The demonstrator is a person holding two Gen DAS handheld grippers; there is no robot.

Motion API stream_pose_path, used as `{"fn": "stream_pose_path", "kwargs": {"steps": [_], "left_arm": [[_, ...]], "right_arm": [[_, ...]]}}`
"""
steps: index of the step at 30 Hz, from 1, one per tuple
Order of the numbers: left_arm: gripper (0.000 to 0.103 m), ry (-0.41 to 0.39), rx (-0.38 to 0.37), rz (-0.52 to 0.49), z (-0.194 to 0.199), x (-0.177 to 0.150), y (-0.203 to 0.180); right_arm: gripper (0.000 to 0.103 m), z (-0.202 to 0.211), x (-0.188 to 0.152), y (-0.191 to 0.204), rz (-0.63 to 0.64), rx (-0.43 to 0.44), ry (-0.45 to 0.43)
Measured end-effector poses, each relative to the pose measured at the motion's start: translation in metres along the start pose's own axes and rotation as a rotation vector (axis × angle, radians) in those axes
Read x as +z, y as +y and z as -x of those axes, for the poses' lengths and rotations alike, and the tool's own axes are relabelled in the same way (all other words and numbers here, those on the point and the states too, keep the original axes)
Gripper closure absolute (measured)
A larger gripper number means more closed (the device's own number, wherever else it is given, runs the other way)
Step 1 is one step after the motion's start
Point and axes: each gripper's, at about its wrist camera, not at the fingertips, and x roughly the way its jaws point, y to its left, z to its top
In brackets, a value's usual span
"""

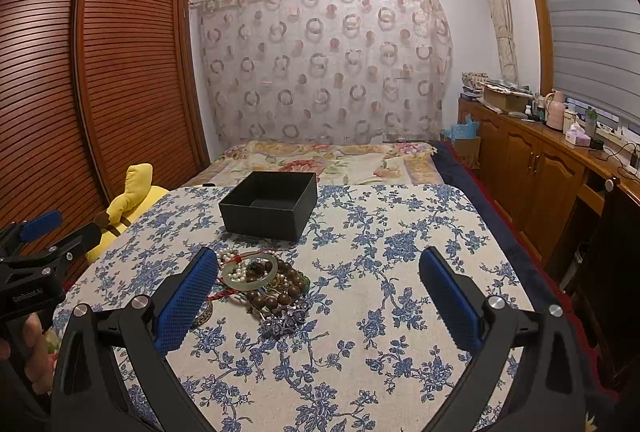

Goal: Organize jewelry

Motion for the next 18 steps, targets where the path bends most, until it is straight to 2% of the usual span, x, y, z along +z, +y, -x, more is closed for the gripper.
{"fn": "stream_pose_path", "kwargs": {"steps": [18], "left_arm": [[0.006,-0.003,0.000,0.002,-0.0006,0.0018,-0.0014]], "right_arm": [[0.002,0.0000,0.0006,-0.0025,0.001,0.002,0.000]]}}
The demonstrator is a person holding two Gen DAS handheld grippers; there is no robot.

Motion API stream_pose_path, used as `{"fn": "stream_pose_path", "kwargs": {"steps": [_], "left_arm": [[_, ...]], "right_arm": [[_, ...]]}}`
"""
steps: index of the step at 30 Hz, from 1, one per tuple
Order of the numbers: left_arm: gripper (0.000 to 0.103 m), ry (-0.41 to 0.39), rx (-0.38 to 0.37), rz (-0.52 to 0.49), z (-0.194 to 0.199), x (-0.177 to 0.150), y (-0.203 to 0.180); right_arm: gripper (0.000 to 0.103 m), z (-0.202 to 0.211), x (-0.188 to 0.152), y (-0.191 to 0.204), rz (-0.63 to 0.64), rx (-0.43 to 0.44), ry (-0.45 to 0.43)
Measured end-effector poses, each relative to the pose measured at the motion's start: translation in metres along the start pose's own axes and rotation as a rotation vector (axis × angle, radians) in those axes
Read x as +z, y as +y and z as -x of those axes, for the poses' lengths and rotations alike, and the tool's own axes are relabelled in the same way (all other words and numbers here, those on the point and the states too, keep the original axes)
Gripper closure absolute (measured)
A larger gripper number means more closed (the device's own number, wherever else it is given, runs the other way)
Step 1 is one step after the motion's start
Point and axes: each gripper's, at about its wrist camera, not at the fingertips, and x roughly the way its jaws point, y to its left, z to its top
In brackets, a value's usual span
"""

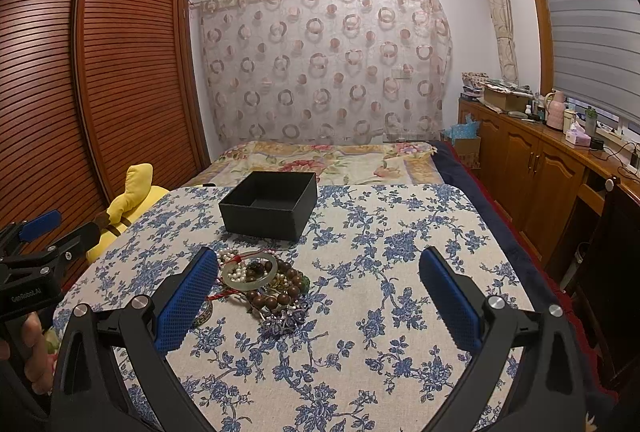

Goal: Organize jewelry

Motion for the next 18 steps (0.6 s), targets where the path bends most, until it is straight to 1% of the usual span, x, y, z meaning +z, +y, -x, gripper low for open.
{"fn": "stream_pose_path", "kwargs": {"steps": [18], "left_arm": [[0.006,-0.009,-0.004,0.003,0.0051,0.0055,-0.0037]], "right_arm": [[0.002,0.0000,-0.0003,-0.0001,-0.001,0.004,0.000]]}}
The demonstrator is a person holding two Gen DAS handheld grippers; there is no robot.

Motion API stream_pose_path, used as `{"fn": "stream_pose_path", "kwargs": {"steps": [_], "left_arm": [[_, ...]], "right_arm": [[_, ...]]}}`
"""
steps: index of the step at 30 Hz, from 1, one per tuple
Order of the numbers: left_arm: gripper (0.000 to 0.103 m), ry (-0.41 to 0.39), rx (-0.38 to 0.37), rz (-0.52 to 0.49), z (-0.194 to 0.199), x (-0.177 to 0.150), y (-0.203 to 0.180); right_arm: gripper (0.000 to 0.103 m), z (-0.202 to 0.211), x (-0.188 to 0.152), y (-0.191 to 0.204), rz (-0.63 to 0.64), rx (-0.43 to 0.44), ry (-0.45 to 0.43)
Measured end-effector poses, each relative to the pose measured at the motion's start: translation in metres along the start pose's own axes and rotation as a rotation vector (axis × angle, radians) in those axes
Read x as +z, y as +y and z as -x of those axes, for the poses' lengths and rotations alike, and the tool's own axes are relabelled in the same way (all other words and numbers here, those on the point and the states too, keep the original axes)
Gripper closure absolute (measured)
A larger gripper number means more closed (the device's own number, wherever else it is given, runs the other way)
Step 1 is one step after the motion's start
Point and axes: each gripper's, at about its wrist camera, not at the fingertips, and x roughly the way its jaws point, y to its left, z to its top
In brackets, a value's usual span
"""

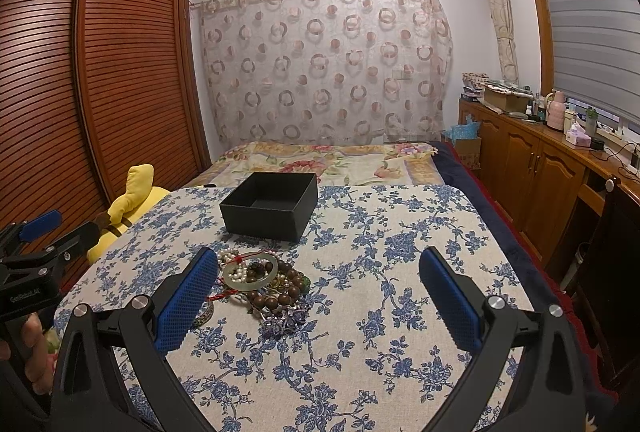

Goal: Organize jewelry

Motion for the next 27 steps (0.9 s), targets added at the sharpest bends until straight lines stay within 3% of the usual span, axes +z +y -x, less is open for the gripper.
{"fn": "stream_pose_path", "kwargs": {"steps": [13,27], "left_arm": [[0.006,0.018,-0.021,0.002,-0.004,-0.004,0.000],[0.006,0.132,-0.055,-0.043,-0.048,-0.041,0.025]], "right_arm": [[0.002,-0.004,0.001,-0.001,-0.004,0.014,0.014],[0.002,-0.046,-0.011,0.013,0.132,0.145,0.069]]}}
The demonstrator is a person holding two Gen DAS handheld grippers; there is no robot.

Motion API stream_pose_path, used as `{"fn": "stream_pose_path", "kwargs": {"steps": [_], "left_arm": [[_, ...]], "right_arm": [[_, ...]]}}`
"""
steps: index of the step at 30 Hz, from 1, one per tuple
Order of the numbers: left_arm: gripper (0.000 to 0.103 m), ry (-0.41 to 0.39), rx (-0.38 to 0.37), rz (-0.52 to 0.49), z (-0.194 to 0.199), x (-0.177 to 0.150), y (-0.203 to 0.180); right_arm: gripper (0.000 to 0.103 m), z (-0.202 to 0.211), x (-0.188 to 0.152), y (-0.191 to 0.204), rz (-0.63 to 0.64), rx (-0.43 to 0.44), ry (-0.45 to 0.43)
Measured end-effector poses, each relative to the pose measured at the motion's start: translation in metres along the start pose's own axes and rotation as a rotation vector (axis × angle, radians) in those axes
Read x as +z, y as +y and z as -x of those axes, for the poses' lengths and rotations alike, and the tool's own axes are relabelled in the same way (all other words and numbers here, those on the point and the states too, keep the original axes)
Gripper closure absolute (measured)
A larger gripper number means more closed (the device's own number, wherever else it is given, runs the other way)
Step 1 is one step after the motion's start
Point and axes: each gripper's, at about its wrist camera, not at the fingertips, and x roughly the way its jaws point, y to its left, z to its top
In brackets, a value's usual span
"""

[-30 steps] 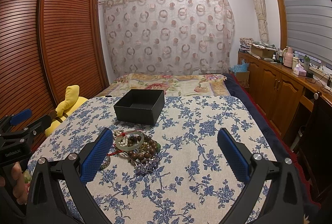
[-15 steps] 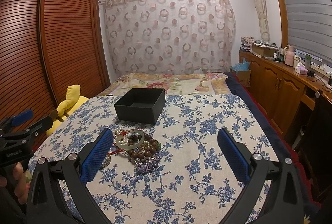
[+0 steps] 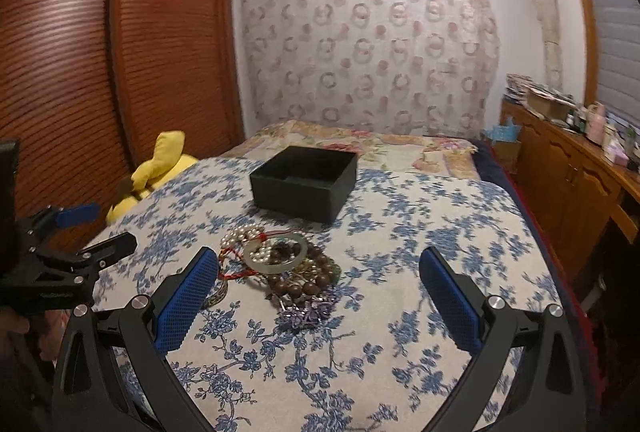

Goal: Organize jewelry
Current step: 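Lower the left tool to the silver bangle and close on it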

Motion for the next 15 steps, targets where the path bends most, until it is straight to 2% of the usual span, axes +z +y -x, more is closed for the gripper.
{"fn": "stream_pose_path", "kwargs": {"steps": [5,8,11,15], "left_arm": [[0.006,0.055,-0.046,-0.030,-0.014,-0.006,0.008],[0.006,0.108,-0.101,-0.045,-0.026,-0.008,0.009],[0.006,0.169,-0.151,-0.076,-0.039,-0.011,0.004],[0.006,0.223,-0.173,-0.127,-0.056,-0.013,-0.008]], "right_arm": [[0.002,-0.026,0.003,0.002,0.055,0.029,0.048],[0.002,-0.036,0.003,-0.001,0.064,0.033,0.069],[0.002,-0.048,0.001,-0.002,0.082,0.063,0.109],[0.002,-0.057,-0.002,0.002,0.117,0.095,0.147]]}}
